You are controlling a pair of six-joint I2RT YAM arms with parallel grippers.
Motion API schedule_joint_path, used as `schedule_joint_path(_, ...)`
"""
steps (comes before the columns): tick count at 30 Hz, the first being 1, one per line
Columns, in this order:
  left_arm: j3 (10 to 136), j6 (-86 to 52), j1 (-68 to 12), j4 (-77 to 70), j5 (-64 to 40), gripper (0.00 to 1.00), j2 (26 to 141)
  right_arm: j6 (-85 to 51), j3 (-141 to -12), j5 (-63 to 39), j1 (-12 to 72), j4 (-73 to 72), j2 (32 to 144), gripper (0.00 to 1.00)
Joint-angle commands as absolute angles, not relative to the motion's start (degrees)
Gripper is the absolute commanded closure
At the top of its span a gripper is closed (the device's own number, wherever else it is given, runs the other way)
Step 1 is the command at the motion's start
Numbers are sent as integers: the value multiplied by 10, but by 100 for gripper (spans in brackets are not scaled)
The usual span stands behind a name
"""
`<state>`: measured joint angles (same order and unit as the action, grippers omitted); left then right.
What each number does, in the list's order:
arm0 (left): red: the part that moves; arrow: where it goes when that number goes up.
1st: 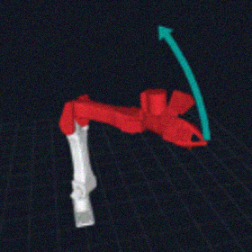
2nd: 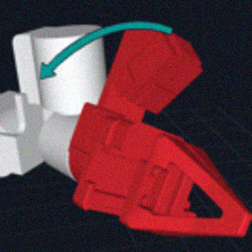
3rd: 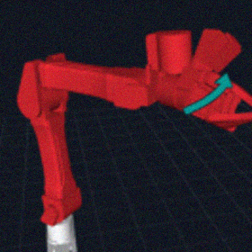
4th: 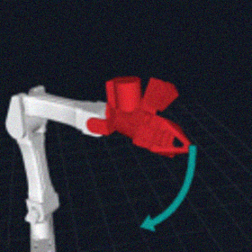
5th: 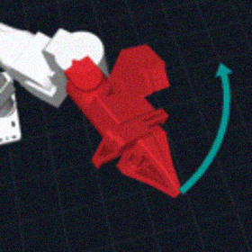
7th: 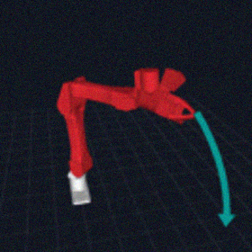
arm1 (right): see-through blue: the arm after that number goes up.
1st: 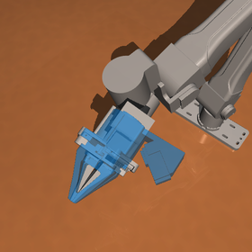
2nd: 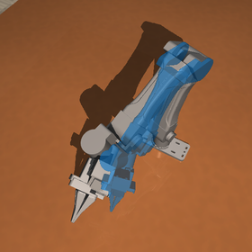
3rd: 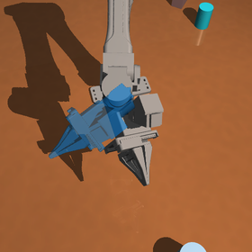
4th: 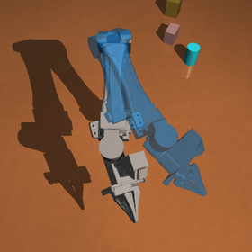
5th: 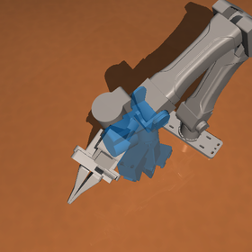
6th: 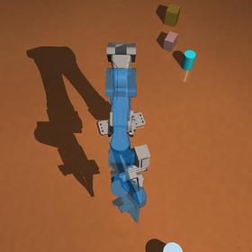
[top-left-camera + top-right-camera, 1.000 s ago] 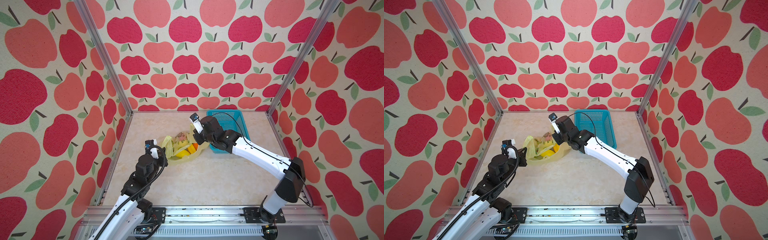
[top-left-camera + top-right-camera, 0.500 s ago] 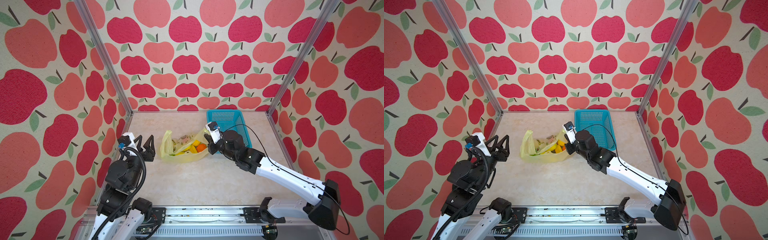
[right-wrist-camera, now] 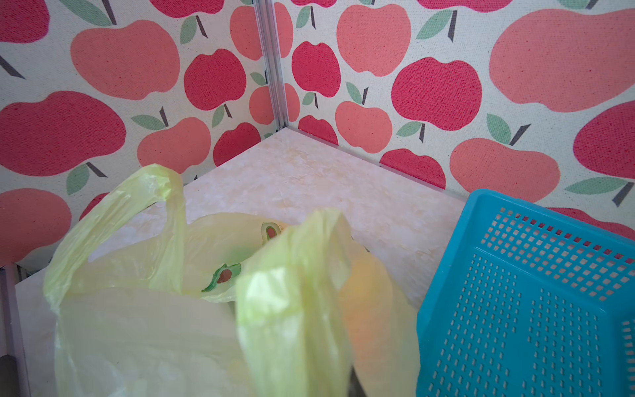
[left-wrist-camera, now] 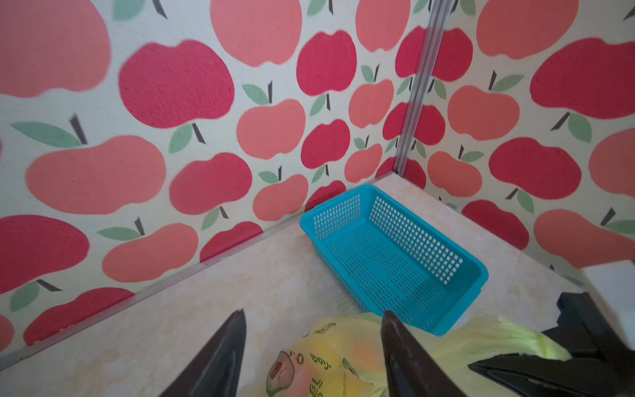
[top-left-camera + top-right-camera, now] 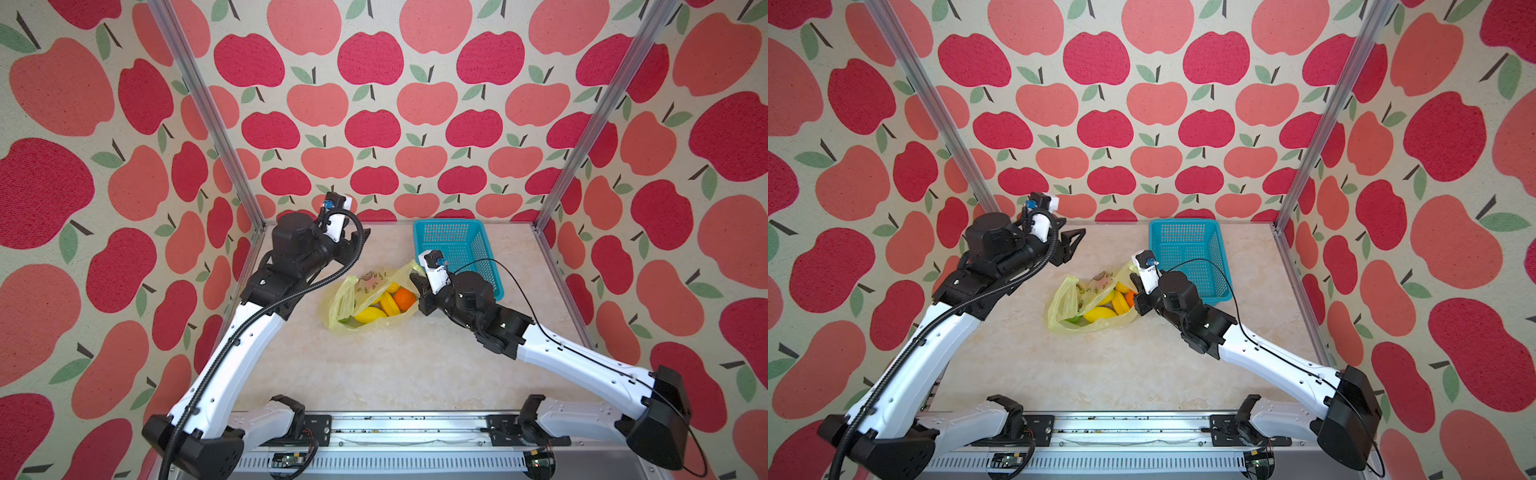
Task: Untie the knot of the plastic bag and take out the fruit
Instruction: Pick up the plastic bag from the center of the table.
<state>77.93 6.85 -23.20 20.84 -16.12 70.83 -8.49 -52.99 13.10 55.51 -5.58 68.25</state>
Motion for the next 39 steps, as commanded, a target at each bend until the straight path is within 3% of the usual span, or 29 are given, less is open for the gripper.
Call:
schedule_joint_path(1, 746, 152, -238, 272, -209, 27, 737, -104, -512, 167, 558, -77, 663, 100)
schedule_joint_path(9, 636, 254, -271, 230, -178, 22, 748, -116, -499, 190, 555, -85, 655, 100)
schedule_joint_path(15, 569, 318, -301, 205, -191, 9, 707, -128, -505, 194, 546, -79, 661, 100)
schedule_joint_path(23, 572, 338, -321, 246, -184, 4, 725, -135, -500, 192, 544, -87, 648, 100)
schedule_joint_path(27, 579, 340, -323, 242, -132, 2, 761, -137, -487, 197, 544, -94, 633, 100)
schedule_joint_path(30, 600, 342, -322, 263, -107, 3, 804, -139, -478, 200, 544, -98, 623, 100)
schedule_joint_path(39, 632, 340, -321, 280, -72, 18, 849, -139, -472, 202, 543, -98, 617, 100)
